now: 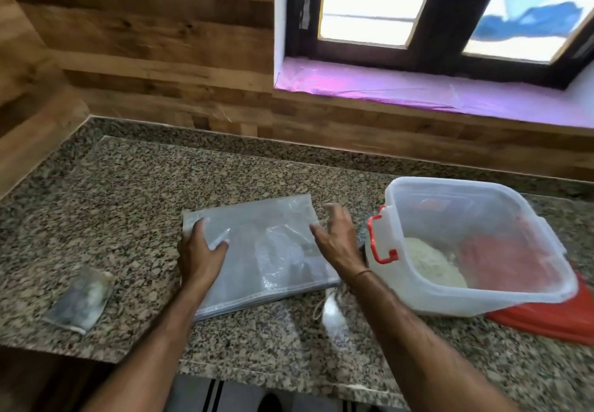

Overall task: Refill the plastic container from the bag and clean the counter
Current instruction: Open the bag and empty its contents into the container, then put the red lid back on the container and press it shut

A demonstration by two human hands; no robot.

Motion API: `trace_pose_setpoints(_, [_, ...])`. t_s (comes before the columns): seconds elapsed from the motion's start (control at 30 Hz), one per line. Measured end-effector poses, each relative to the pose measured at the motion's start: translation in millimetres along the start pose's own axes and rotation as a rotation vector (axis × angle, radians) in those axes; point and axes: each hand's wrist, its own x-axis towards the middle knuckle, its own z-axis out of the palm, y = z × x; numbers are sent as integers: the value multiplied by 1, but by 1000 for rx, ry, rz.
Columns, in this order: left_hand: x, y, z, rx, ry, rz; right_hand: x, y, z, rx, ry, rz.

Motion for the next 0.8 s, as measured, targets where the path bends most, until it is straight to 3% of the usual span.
trace_pose_setpoints(0.2, [-42, 126, 21, -25, 36, 289, 7, -23, -103, 197, 152, -236])
trace_pose_setpoints(0.4, [-128, 256, 101, 22, 41, 546, 2, 45, -251, 236, 320, -296])
trace_pose_setpoints(0.5, [-172, 308, 157, 26, -9, 643, 5, 112, -317, 220, 413, -229])
trace_pose_setpoints(0.6, [-214, 349, 209, 47, -46, 733, 8, 190, -362, 151, 451, -44])
trace_pose_setpoints(0.8, [-275, 411, 305, 158, -363, 736, -9, 325, -405, -43, 337, 291])
